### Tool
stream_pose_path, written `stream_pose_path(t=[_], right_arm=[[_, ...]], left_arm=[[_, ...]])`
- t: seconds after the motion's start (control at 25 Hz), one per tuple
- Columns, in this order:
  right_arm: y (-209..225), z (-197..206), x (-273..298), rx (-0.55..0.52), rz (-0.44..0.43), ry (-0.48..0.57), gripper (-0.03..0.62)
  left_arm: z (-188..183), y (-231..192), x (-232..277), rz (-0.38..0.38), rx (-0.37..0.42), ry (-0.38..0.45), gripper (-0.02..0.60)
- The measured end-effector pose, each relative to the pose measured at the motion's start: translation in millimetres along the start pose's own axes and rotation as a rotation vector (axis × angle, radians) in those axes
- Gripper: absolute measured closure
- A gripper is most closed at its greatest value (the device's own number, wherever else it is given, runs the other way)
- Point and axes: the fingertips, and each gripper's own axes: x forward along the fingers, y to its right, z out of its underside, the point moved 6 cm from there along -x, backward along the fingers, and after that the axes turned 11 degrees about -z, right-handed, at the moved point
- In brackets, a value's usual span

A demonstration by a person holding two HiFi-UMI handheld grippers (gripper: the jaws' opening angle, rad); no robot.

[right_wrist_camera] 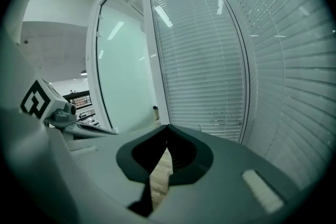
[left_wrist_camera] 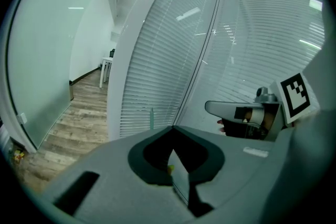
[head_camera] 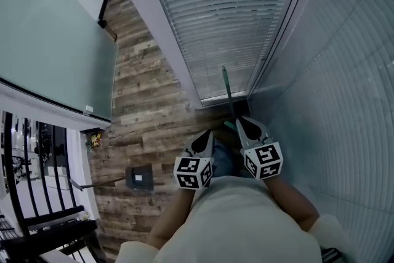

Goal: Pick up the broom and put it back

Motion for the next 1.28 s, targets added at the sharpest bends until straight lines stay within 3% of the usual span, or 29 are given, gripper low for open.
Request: stream_pose_path(t=[0.6, 1.28], right_arm=[[-61, 1, -19, -0.084, -0.18, -0.058, 0.588], [-64, 7, -19, -0.087, -0.151, -0.065, 0.588]], left_arm=[[-4, 8, -47, 0.007, 0.009, 0.031, 0.577], [0, 6, -57, 0.003, 0.023, 0.05, 0.577]])
